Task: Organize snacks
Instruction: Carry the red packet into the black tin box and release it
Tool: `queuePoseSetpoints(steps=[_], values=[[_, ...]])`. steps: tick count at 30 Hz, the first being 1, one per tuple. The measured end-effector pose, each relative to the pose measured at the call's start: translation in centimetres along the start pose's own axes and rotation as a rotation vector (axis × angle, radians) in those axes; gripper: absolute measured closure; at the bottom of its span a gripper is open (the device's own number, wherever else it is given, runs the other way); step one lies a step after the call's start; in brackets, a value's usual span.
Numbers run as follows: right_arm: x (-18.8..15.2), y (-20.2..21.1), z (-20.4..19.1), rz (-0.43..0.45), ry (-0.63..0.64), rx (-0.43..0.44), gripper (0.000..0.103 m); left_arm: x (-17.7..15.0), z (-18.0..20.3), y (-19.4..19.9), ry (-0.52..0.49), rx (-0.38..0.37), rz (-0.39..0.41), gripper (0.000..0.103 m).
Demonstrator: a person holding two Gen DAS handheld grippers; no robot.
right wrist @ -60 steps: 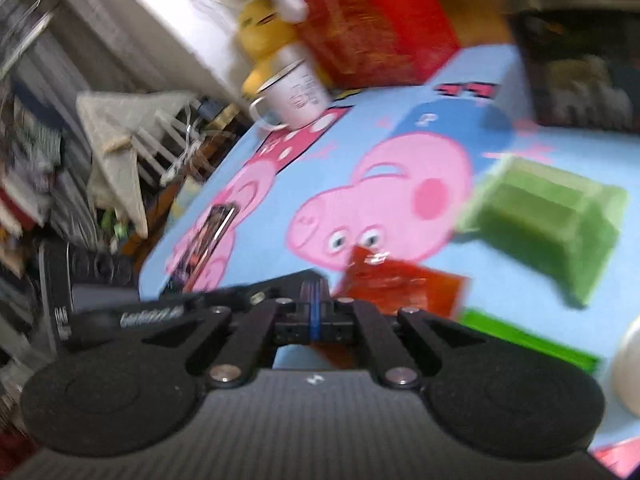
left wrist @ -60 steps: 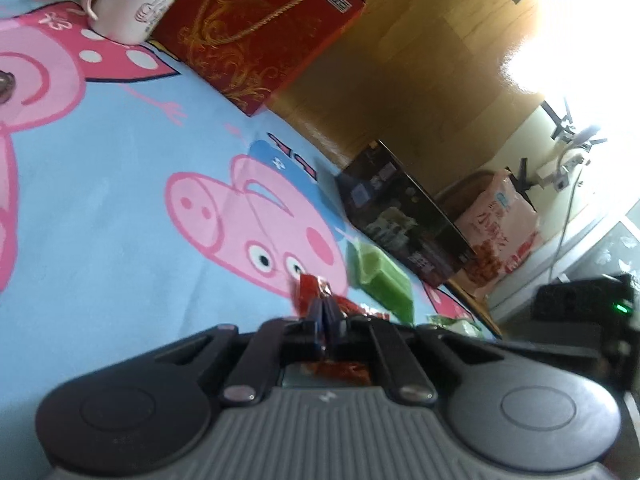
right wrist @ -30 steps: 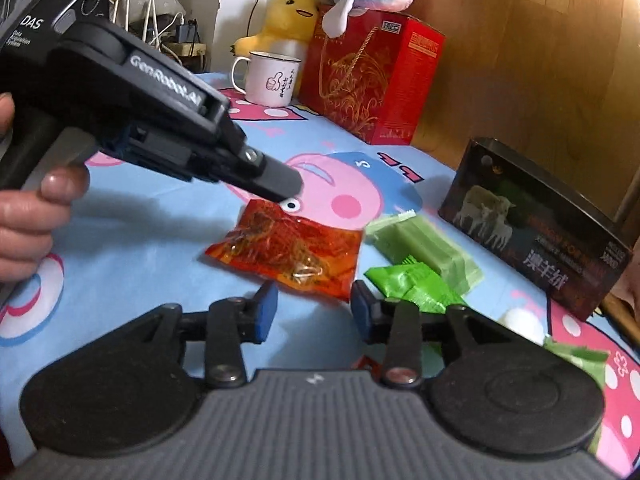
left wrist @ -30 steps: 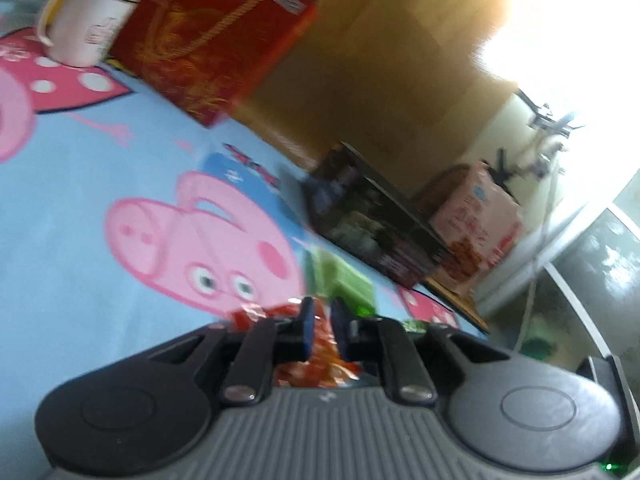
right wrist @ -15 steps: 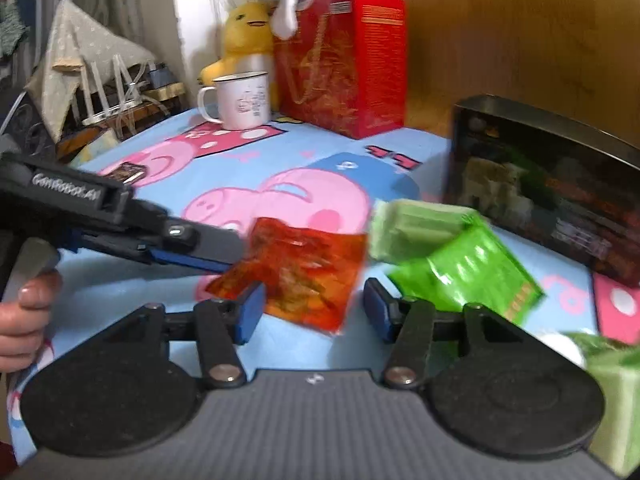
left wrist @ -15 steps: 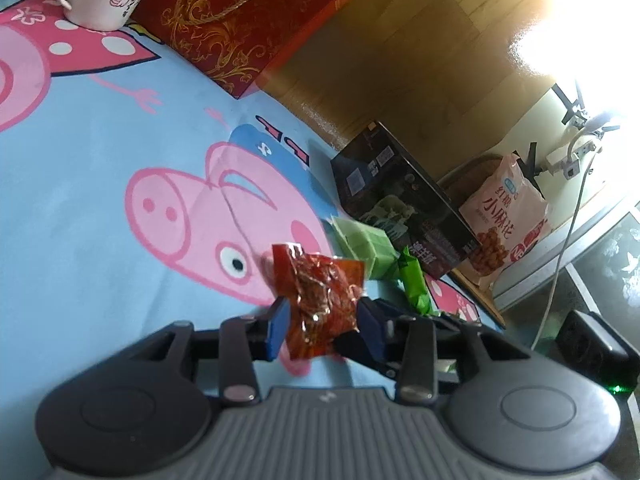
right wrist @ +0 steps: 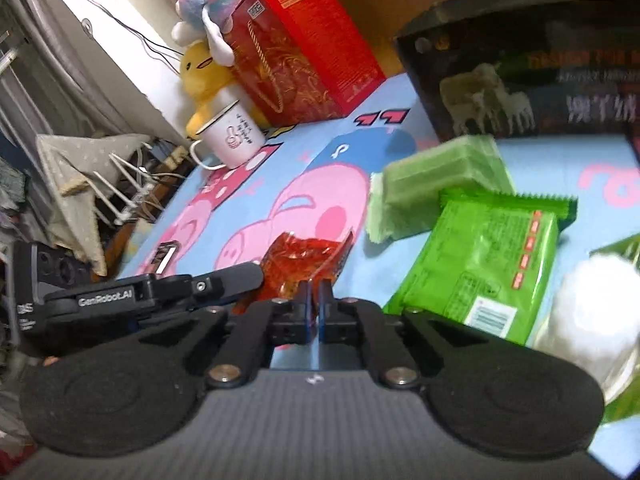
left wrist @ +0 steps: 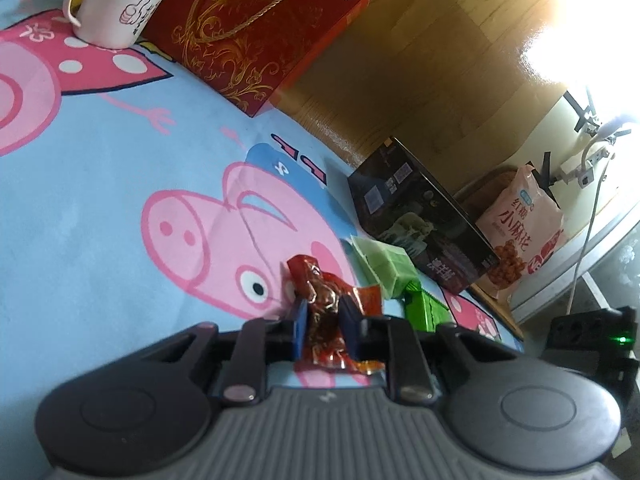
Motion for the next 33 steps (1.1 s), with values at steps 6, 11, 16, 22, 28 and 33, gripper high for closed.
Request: queuePoseSetpoints(steps=[6, 11, 16, 22, 28, 33], values=[[2.7, 2.8, -0.7, 0.104, 0.054, -0.009, 0.098, 2.9, 3.0, 0.2, 0.004, -0.098, 0.01, 0.085], [7.8, 5.6, 1.7, 0.224, 0.078, -0.066, 0.098, 6.8, 10.0, -2.9, -0.157, -0.132, 0.039, 0.085], [12.0, 8.5, 6.1, 0.325, 0.089, -0.195, 0.098, 9.1, 16.0, -9.2, -0.22, -0.165, 0.012, 0.085], [13.0, 10.2, 12.5, 0.343, 0.037, -0.334, 0.095, 7.6, 19.6, -16.9, -0.293, -0.111, -0.045, 0.08], [11.1, 13.0, 14.7, 0.403, 0.025, -0.419, 0.087, 5.8, 19.4, -16.5, -0.323, -0.123, -0.074, 0.08], [7.1, 15.2, 15.0, 0.395, -0.096, -0.334, 0.068, 3.0, 17.9, -11.7, -0.374, -0.157, -0.082, 0.076]])
Point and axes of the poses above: each gripper's, at about its wrist camera, not at the fingertips, and y roughly against the way its jaws point, z to its right, x to its top, the point moved 7 cm from there along -y, roughly the way its jaws point, and after that the axes turned 6 degrees about y, right-handed, at the moved point
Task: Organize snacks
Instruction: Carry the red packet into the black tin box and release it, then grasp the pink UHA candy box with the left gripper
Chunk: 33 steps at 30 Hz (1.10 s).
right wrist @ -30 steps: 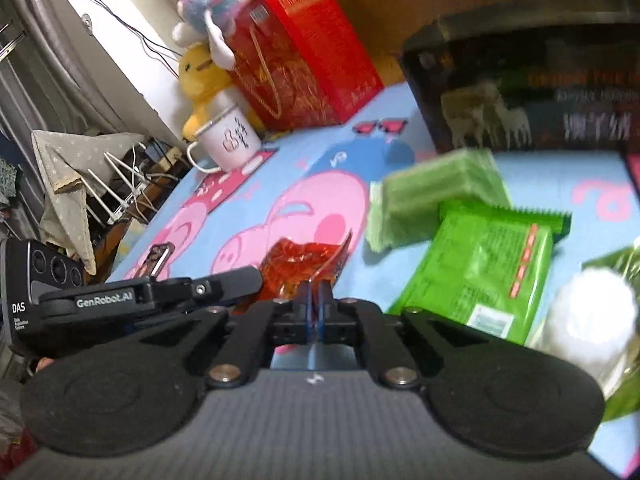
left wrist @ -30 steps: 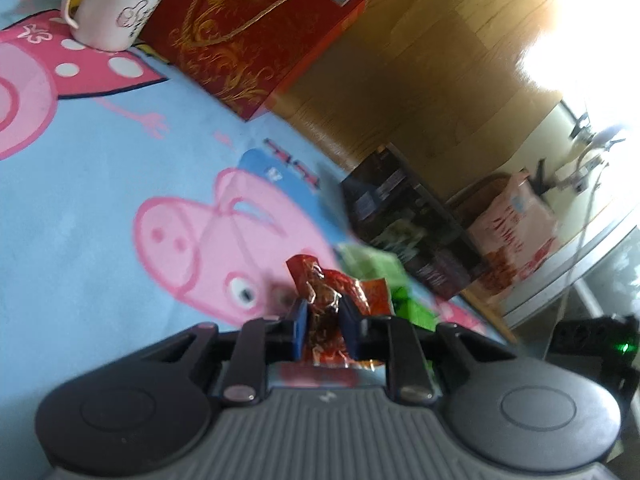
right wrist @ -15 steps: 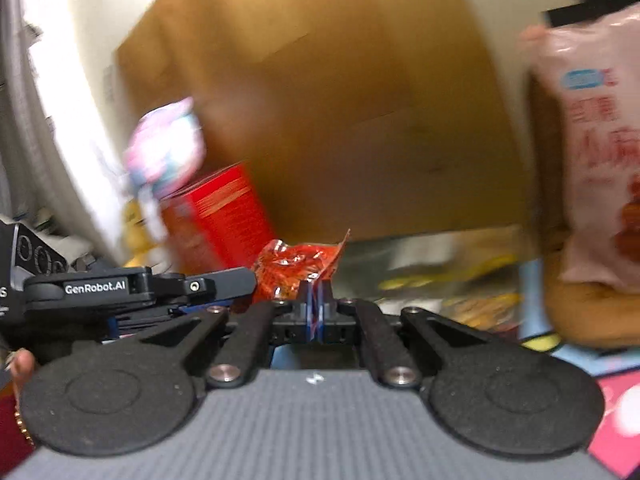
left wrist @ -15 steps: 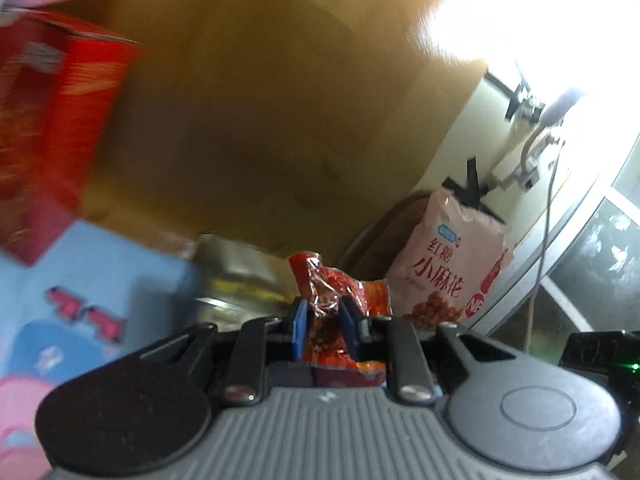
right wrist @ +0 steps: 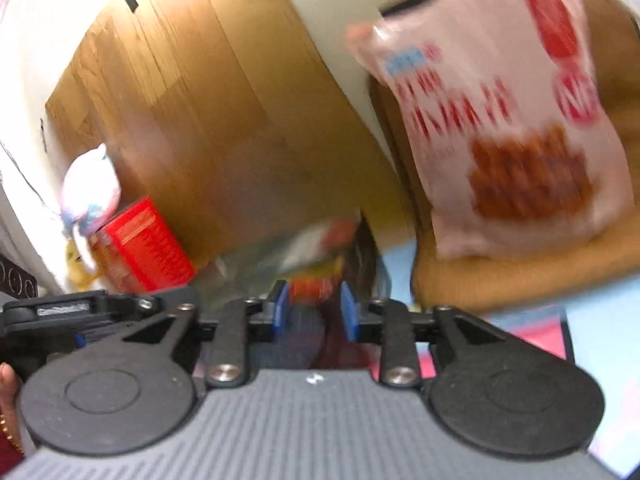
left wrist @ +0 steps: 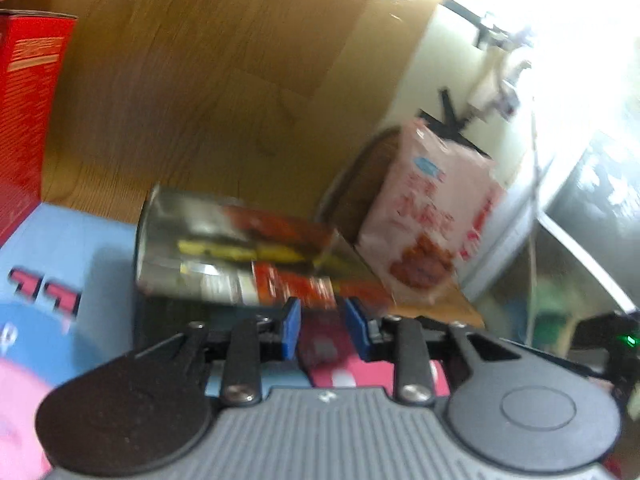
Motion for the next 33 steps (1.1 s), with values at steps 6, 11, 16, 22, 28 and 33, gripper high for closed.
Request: queuePoseSetpoints(steps=[6, 11, 16, 22, 28, 33], values=[[-5.8, 4.8, -0.6, -0.074, -0.038, 0.036, 0.062, -6.4, 0.3, 4.4, -0.041, -0.009, -0.04, 0.076], [-8.5, 7.7, -2.5, -0.079, -0.037, 0.025, 0.062, -10.6, -1.1, 8.2, 0.013, 0.004, -0.035, 0.076], [-11.2, 9.9, -4.6, -0.107, -0.024, 0.08, 0.062, -13.4, -2.0, 9.9, 0.092, 0.014, -0.064, 0.073], [-12.5, 8.0, -6.9, -0.148, 0.023, 0.108, 0.062, -14.6, -2.4, 8.9, 0.132, 0.069, -0.1, 0.07], [-13.6, 7.7, -9.7, -0.199, 0.132, 0.1, 0.068, -14.9, -2.7, 10.7, 0.1, 0.164, -0.073, 0.069], [-15.5, 8.6, -12.8, -0.231, 0.242, 0.129, 0.067, -15.5, -3.3, 12.8, 0.074, 0.223, -0.054, 0.065]])
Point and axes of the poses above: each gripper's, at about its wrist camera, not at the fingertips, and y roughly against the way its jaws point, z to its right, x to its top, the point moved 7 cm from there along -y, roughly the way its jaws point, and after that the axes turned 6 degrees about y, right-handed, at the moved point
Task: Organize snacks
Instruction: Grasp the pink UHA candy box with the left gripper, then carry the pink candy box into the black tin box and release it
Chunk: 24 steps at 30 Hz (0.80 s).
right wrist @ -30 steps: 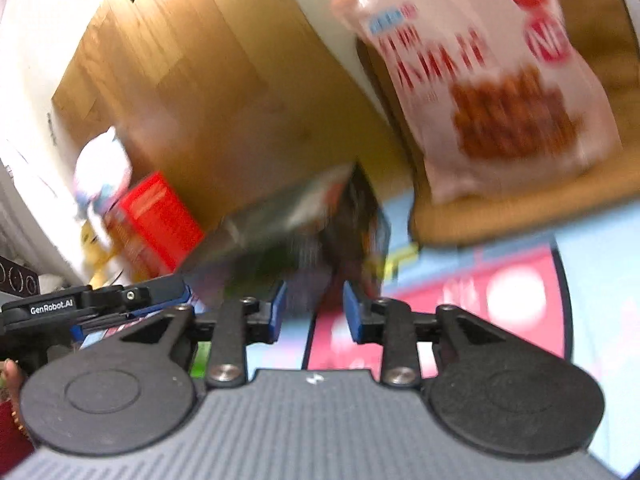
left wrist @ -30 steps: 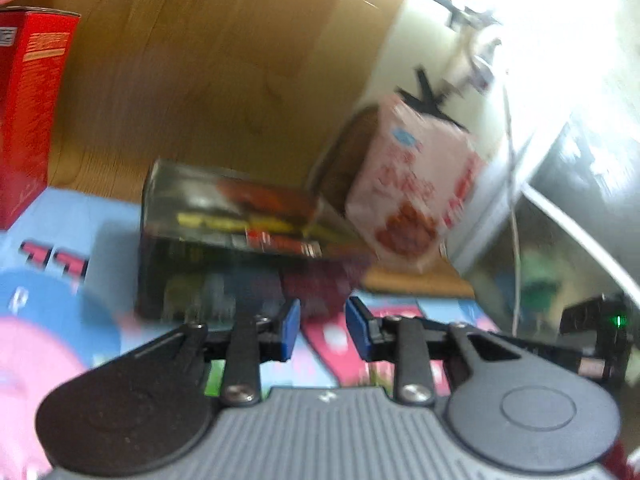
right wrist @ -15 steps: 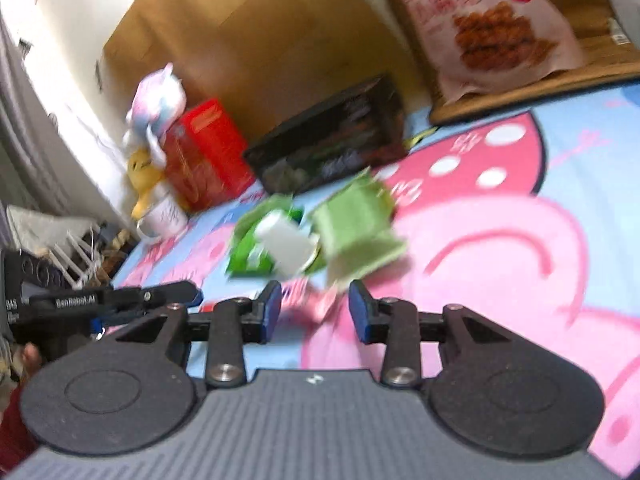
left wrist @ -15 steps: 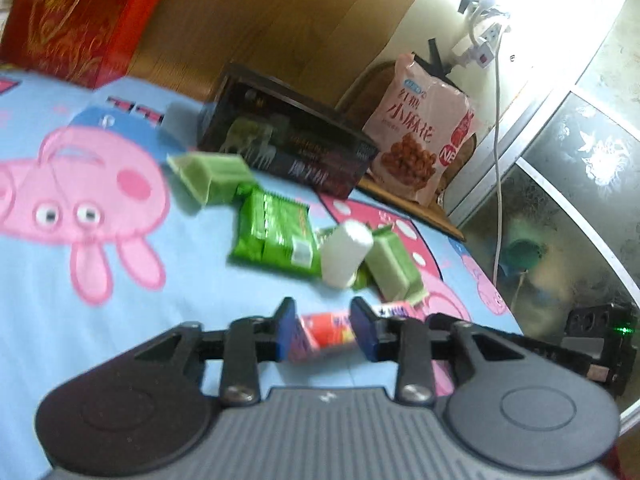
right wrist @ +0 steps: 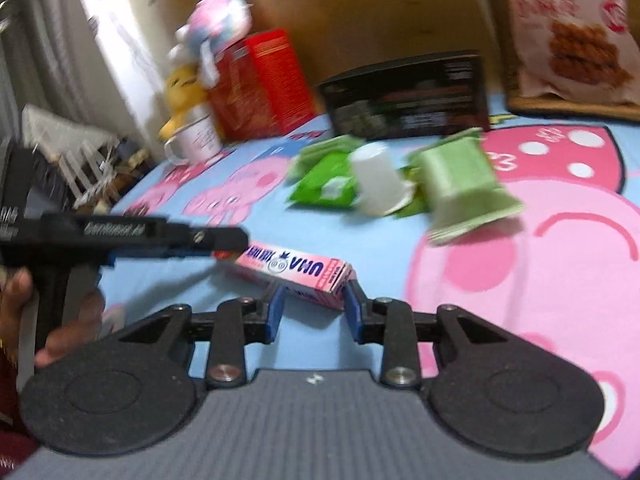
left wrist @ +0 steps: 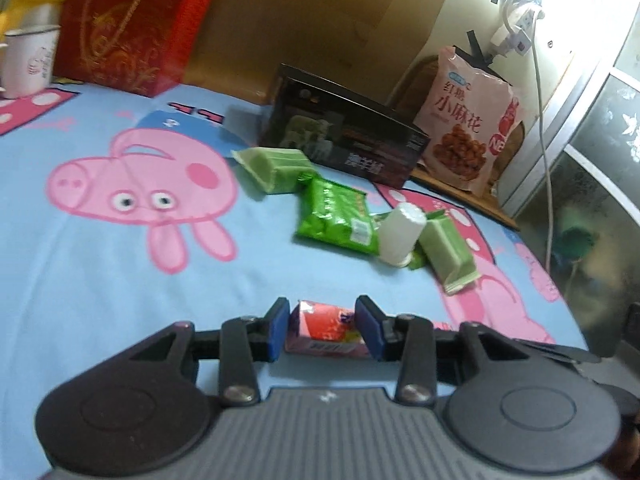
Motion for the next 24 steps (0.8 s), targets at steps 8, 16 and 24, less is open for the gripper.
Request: queuePoseSetpoints(steps=[8, 16, 24], values=[[-0.9, -0.7, -4.1, -0.028, 0.137, 0.065, 0.06, -0.7, -2.6, 2.9, 0.035, 0.016, 0.026, 0.064], [-0.9, -0.6, -3.3, 0.012, 0.218, -0.057, 0.042, -0.2, -3.3, 3.9, 0.059, -0.057, 0.033, 0.053], [-1.0, -1.6, -4.1, -0.016, 0.268, -0.026, 0.062, -0.9, -2.2, 2.9, 0.024, -0.067, 0.008, 0.054]])
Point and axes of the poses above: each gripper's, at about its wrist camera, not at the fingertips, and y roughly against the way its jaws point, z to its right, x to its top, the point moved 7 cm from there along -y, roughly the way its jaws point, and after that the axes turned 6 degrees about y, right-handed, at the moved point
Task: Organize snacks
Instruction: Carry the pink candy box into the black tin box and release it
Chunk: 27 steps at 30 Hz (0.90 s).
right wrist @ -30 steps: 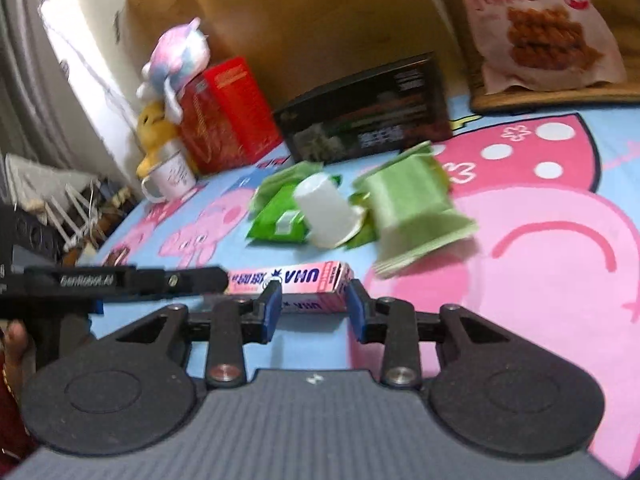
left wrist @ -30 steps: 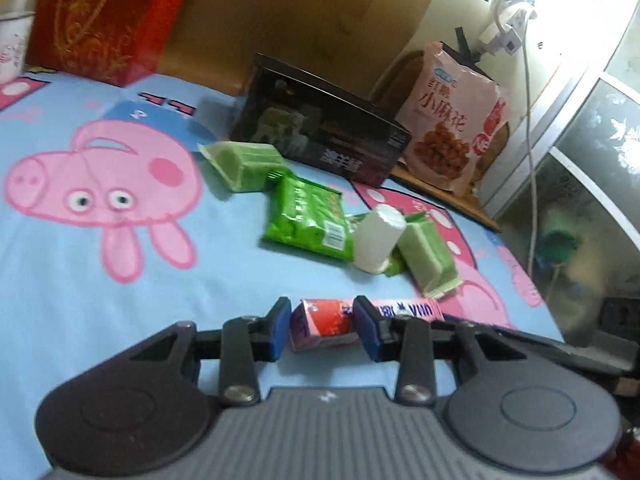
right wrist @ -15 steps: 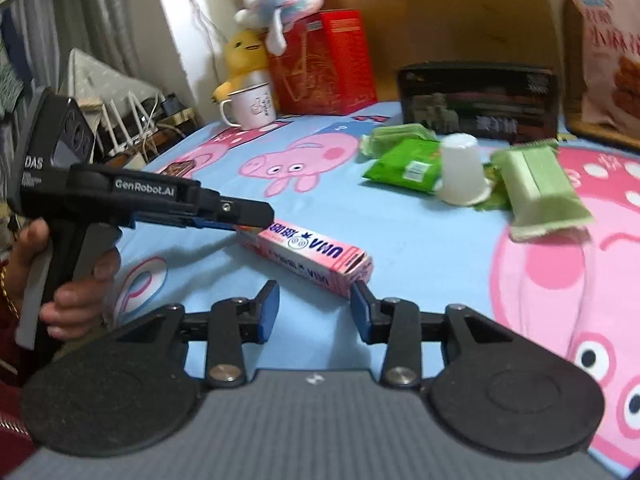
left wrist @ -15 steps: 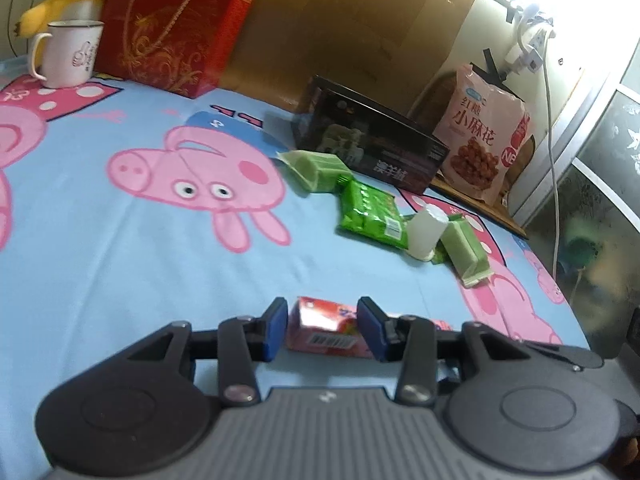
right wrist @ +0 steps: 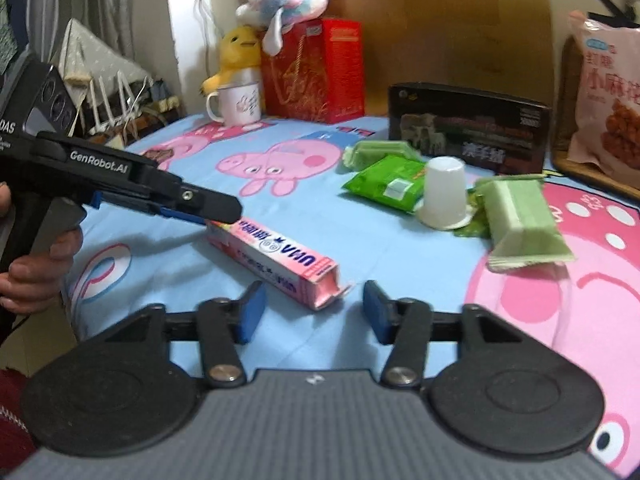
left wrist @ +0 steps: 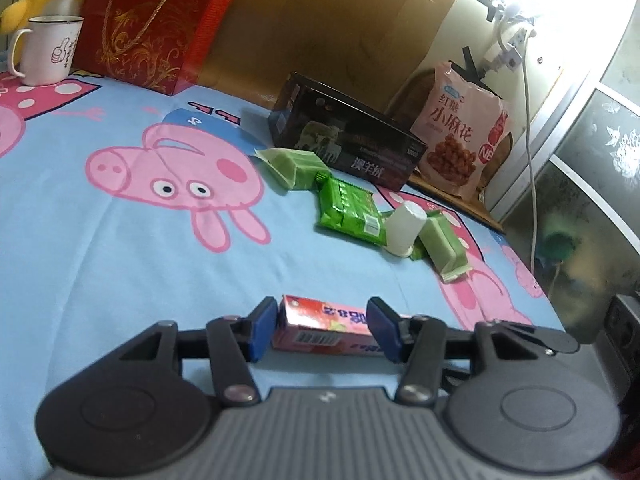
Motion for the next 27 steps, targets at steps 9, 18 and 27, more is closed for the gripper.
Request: queuePoseSetpoints(steps=[9, 18, 27], values=[[3.0, 0.1, 2.0, 0.063, 0.021, -0.036, 0.072, 4.4, 2.5, -0.3, -0.066, -0.001, 0.073, 0.054], [11.9, -1.7, 11.1, 0.222, 0.033, -0.17, 0.072, 16.6, 8.6, -6.7, -0.211, -0.004, 0.244, 0.054], [14.7, -8.5, 17.8, 0.167, -0.023, -0.232, 0.069, 21.9, 6.3, -16.7, -0.217, 0.15, 0.198, 0.051]])
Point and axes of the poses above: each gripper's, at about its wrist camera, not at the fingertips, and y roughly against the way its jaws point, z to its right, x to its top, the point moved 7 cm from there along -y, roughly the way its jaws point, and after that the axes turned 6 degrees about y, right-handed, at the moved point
